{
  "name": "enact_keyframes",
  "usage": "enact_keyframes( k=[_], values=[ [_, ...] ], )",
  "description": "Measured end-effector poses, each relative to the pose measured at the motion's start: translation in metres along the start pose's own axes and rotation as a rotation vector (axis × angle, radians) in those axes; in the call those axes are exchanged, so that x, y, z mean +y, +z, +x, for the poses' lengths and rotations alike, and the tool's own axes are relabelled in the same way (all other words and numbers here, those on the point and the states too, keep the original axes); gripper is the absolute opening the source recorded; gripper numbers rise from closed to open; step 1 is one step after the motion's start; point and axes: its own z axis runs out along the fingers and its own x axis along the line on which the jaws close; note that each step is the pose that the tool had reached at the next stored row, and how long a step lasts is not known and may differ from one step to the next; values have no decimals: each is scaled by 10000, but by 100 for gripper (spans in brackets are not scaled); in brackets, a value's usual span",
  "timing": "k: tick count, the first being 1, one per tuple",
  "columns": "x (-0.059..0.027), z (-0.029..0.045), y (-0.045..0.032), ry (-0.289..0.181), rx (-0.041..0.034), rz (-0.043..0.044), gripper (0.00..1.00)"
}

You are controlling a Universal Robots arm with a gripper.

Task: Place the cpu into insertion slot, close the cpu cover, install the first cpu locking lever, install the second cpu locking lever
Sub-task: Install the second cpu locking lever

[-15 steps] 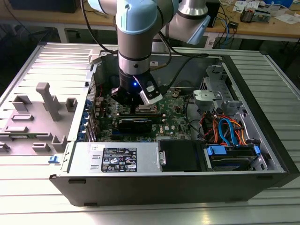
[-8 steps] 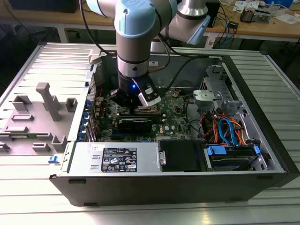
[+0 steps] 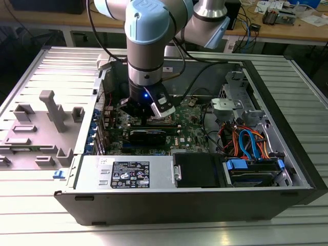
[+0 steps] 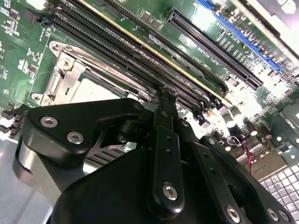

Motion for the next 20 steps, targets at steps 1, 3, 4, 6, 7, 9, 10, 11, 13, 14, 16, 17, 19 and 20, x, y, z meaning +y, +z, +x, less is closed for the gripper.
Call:
enact_keyframes(
  k=[1, 3, 4, 6, 7, 9, 10, 11, 13, 14, 16, 17, 19, 20],
  values=[
    [0, 3, 3, 0, -5, -56, 11],
    [0, 3, 9, -2, -13, -124, 11],
    [0, 3, 11, -3, -14, -146, 11],
    [-1, 3, 16, -4, -17, -189, 11],
    [-1, 4, 18, -4, -18, -196, 11],
    [-2, 6, 24, -6, -16, -214, 11],
    [-2, 7, 27, -5, -17, -229, 11],
    [-2, 7, 34, -4, -19, -261, 11],
    [-2, 6, 41, -6, -23, -293, 11],
    [-3, 5, 45, -6, -27, -307, 11],
    [-3, 6, 45, -6, -18, -311, 11],
    [-4, 6, 46, -5, -13, -310, 11],
    [-2, 5, 54, -6, -9, -309, 11],
    [1, 4, 60, -6, -7, -308, 11]
  ],
)
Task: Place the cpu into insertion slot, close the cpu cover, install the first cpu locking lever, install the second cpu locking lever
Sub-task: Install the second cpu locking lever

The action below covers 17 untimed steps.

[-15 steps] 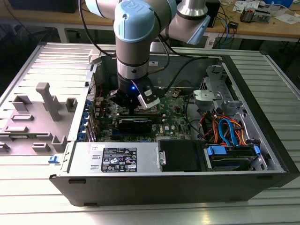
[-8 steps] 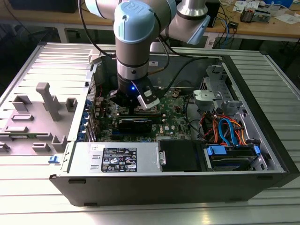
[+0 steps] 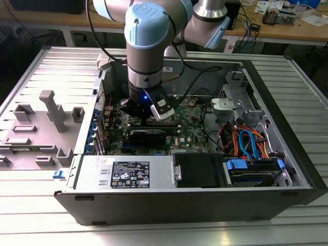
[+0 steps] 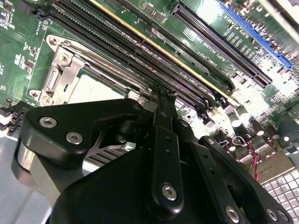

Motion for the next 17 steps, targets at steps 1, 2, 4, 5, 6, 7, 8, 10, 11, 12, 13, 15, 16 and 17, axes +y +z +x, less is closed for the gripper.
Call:
enact_keyframes(
  k=[1, 2, 4, 5, 6, 7, 8, 10, 11, 12, 13, 15, 16, 17],
  values=[
    [0, 0, 2, 1, 1, 2, 11],
    [0, 1, 4, 1, 2, 2, 11],
    [3, 1, 8, 3, 3, 12, 11],
    [6, 1, 9, 5, 5, 45, 11],
    [6, 0, 9, 5, 6, 57, 11],
    [7, 0, 5, 3, 6, 60, 11],
    [7, 0, 0, 3, 4, 60, 11],
    [13, -1, -26, 2, 3, 54, 11],
    [14, 0, -39, 3, 6, 59, 11],
    [15, 1, -56, 3, 6, 60, 11],
    [18, 1, -75, 4, 6, 61, 11],
    [21, 2, -100, 3, 6, 60, 11],
    [23, 2, -113, 4, 6, 61, 11],
    [24, 2, -124, 4, 6, 60, 11]
  ],
)
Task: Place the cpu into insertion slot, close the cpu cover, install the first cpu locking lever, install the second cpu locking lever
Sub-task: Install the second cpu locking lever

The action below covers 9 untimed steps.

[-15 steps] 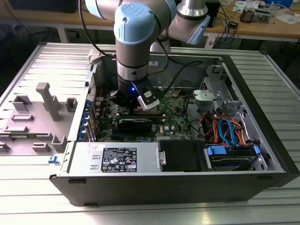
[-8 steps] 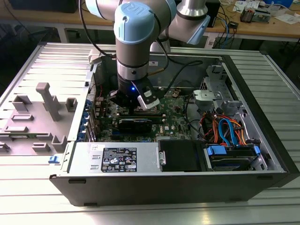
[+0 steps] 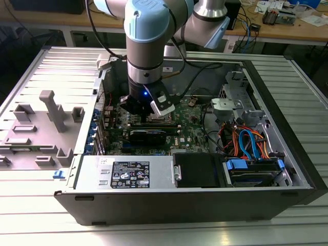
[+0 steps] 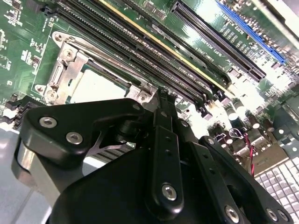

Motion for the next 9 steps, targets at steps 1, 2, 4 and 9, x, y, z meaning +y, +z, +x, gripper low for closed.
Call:
enact_keyframes(
  k=[1, 2, 4, 9],
  values=[
    [1, 0, -12, 0, 1, 0, 11],
    [3, 0, -28, 0, 1, 1, 11],
    [6, 1, -47, 0, 0, 0, 11],
    [6, 1, -50, 0, 1, 1, 11]
  ],
)
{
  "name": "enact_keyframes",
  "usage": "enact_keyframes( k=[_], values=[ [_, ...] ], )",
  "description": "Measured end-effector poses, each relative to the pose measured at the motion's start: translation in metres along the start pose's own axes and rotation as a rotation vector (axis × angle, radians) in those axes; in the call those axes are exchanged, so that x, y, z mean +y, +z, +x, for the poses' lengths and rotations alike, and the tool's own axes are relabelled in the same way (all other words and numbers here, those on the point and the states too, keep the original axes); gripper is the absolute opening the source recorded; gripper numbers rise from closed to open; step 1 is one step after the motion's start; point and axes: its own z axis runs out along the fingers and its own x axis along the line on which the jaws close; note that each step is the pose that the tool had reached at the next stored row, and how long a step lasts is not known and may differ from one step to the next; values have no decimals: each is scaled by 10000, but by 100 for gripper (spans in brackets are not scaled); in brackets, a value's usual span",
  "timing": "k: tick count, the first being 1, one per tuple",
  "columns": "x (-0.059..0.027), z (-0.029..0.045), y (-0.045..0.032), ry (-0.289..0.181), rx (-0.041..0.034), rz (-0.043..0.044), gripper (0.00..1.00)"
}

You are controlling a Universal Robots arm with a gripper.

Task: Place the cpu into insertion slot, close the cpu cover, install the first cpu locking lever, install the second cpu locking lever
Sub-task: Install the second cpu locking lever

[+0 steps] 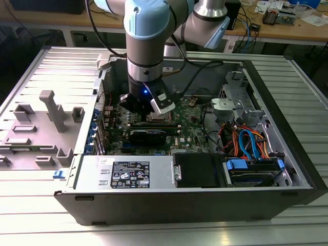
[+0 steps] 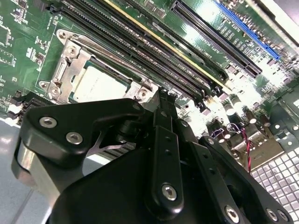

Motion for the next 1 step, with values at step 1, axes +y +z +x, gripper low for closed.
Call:
enact_keyframes(
  k=[1],
  values=[
    [0, 0, 0, 0, 0, 0, 11]
  ],
)
